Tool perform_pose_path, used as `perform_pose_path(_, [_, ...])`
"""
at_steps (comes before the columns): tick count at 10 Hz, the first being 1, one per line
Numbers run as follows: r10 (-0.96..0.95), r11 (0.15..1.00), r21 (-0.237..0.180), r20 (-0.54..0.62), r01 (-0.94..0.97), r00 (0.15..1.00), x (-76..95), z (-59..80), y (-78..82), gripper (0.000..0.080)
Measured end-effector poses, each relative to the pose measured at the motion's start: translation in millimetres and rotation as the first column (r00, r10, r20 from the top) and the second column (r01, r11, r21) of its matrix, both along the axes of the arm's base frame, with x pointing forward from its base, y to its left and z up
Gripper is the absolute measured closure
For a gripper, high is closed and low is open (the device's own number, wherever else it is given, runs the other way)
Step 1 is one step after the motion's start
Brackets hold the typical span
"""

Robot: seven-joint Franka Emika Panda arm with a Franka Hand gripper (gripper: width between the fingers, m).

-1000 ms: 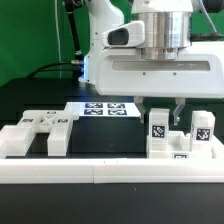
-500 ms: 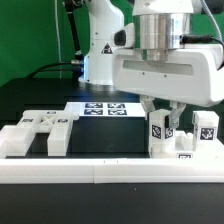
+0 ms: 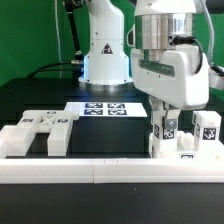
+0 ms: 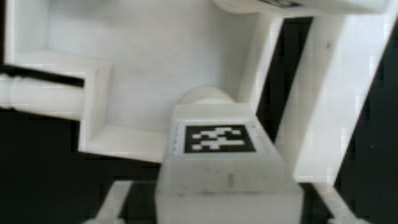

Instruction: Assemble chair

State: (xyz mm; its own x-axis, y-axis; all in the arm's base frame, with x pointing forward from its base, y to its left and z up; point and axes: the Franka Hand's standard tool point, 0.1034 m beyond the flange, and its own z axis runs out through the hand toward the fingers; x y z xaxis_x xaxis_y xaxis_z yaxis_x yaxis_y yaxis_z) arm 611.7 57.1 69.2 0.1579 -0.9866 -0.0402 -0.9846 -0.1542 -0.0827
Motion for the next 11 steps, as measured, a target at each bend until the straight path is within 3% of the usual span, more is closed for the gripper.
perform_pose_path(4, [-0.116,0.993,0.009,-0.006,0.116,0.993,0.1,0.0,0.0,0.0509])
perform_pose_path(5, [-0.107,0.994,0.009,-0.006,0.107,0.994,0.0,-0.1,0.3,0.0441])
perform_pose_path(6, [-0.066,0.998,0.006,-0.003,0.066,0.998,0.0,-0.1,0.3,0.0441])
perform_pose_path(7, [0.005,1.000,-0.001,0.000,-0.005,1.000,-0.2,0.0,1.1,0.0256])
perform_pose_path(8, [0.105,0.994,-0.008,0.005,-0.105,0.994,-0.7,0.0,3.9,0.0183])
perform_pose_path(11, [0.422,0.906,-0.036,0.019,-0.421,0.906,0.5,3.0,7.0,0.0151])
